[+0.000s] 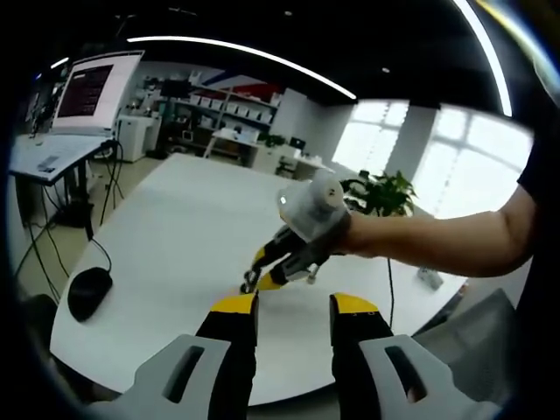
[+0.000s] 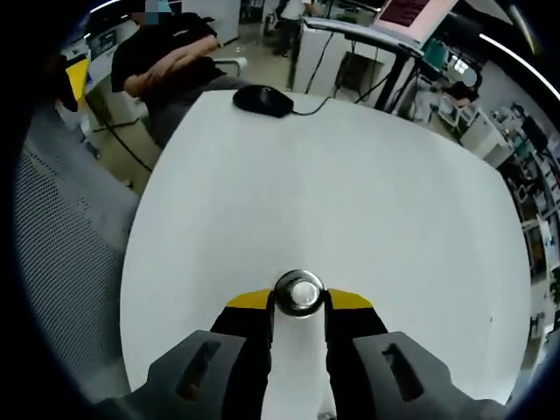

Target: Place the washer onto the threaded stud by aligning its center hole with the stud, sliding it down to the base, and recovering from edge contact or off-axis alignment until the washer reaches the visible bottom stop.

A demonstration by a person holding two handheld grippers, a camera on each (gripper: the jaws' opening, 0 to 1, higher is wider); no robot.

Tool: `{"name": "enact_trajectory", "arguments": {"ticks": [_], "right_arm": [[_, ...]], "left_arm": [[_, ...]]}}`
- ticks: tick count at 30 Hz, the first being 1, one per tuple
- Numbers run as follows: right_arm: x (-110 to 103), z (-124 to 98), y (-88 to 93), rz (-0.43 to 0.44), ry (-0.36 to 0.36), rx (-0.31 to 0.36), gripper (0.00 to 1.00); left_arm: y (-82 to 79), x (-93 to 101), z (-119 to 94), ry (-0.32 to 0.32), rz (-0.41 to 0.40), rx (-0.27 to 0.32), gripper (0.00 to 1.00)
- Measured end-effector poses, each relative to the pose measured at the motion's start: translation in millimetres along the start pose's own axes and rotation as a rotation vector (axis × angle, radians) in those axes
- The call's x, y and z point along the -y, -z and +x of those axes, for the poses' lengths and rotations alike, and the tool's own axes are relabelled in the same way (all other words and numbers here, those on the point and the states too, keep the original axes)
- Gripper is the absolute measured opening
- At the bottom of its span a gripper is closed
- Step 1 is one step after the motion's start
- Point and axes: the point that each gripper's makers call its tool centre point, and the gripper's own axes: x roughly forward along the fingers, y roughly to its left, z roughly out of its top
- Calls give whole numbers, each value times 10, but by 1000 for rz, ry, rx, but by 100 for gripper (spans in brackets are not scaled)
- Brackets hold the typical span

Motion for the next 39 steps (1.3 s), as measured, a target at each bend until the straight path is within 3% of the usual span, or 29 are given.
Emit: {"name": "enact_trajectory", "arguments": {"ticks": [15, 28, 33, 39], "right_arm": [[24, 67, -21, 1, -23, -33, 23], [64, 127, -59, -33, -136, -150, 23], [41, 127, -52, -97, -149, -236, 23], [8, 249, -21, -141, -148, -270, 23]], "left_arm": [[-9, -13, -4, -6, 0, 8, 30], [-2, -10, -1, -7, 1, 3, 30], [-5, -15, 3, -7, -1, 4, 30], [-9, -16, 4, -8, -2, 5, 30]]}}
